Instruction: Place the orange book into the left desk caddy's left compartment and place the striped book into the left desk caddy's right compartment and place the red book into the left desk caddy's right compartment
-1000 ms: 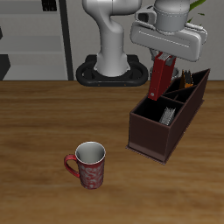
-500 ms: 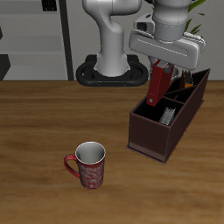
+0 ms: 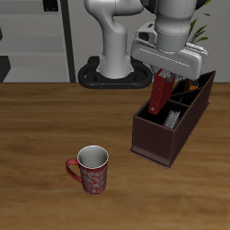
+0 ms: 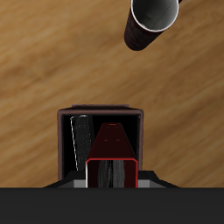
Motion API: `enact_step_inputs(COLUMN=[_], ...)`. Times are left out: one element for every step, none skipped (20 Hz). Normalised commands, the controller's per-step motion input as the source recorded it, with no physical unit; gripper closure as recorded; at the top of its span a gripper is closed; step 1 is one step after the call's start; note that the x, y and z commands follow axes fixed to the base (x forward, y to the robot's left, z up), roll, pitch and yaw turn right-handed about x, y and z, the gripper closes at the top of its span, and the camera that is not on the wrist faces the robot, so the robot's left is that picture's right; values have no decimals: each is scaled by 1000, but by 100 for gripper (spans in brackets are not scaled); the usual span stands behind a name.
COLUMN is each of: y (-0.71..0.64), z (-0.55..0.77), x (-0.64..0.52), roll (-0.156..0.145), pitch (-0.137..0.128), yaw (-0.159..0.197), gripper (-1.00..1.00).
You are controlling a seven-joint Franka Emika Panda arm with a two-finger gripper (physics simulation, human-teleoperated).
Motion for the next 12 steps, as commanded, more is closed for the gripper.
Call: enact_step_inputs(y=[233,-17,34,100,41,3,38,51,-15,-25,15,21], z=[-420,3,-150,-406,-160,-68,-194,-134,-129,-81,-86,-66], x=[166,-63,66,155,52,-48,-9,-16,6,-20,10,26], roll=[53,0,-9,1,2,1,-10,-1,12,-20,-24,0], pitch=[27,0,19,73,26,-6,-15,-14,36,-2,-16,-2], yaw=[48,0,3,-21,-7,8,8,19,-13,-21,8,19], gripper=[100,100,100,100,100,100,100,100,100,100,100,100])
